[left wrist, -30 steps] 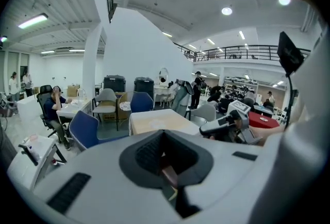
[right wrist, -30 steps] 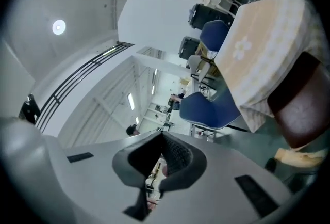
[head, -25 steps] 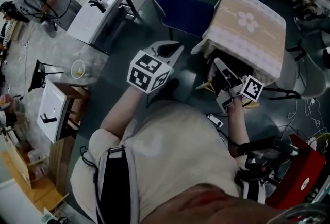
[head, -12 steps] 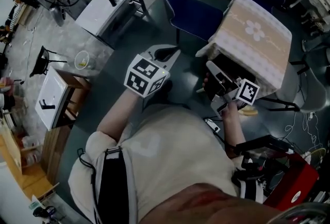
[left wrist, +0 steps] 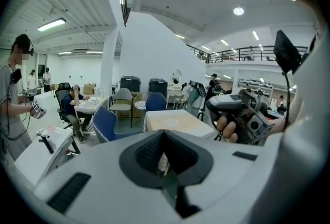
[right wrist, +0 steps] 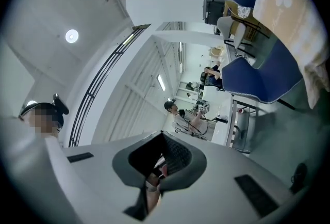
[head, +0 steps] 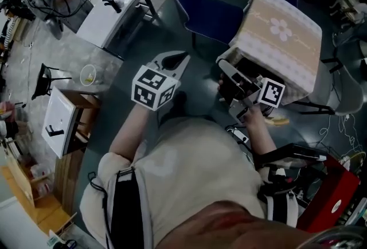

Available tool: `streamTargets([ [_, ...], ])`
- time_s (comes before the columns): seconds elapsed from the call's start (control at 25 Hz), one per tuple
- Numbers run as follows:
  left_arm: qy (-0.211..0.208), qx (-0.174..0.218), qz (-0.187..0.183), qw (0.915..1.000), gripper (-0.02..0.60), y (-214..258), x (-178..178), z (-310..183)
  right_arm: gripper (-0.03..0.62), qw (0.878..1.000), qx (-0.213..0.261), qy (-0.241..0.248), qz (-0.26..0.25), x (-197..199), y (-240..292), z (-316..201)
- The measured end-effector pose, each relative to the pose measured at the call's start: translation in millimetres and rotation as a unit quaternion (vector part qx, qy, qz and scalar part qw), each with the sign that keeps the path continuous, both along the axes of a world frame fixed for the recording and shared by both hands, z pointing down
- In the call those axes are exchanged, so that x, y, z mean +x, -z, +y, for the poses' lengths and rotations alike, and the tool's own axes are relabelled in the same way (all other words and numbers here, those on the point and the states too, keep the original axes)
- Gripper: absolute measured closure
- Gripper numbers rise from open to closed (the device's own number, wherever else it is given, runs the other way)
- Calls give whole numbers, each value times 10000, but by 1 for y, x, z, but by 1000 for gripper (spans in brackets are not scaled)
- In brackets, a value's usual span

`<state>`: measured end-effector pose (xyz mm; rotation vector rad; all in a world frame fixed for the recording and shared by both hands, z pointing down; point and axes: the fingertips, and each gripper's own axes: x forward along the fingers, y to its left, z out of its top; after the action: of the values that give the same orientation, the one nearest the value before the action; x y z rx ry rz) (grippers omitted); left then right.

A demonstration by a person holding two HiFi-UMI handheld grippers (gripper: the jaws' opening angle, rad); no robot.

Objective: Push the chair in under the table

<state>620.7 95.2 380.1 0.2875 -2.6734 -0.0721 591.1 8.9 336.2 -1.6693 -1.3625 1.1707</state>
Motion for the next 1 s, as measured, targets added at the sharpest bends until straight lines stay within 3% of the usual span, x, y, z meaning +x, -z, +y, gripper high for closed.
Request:
streamTargets([
  [0.2,-9,106,-54,9999,575,0,-16,24,582,9999,-27,57,-111,-2,15,23],
  [0.4,-21,255,-57,9997,575,-6,-31,51,582,9953,-419,255,833,-13,17,41],
  [0.48,-27,291,-92,9995,575,-4,-34,60,582,9943,-467,226,934,-17,19,46],
  [0.68,42,345,-182,9992,575,1,-37,99,582,9987,-129,35,489,-20,19,82],
  [1.0,298,514,-321,9977,575,4,-37,160,583,9987,-145,-408,-255,-26,36,137],
])
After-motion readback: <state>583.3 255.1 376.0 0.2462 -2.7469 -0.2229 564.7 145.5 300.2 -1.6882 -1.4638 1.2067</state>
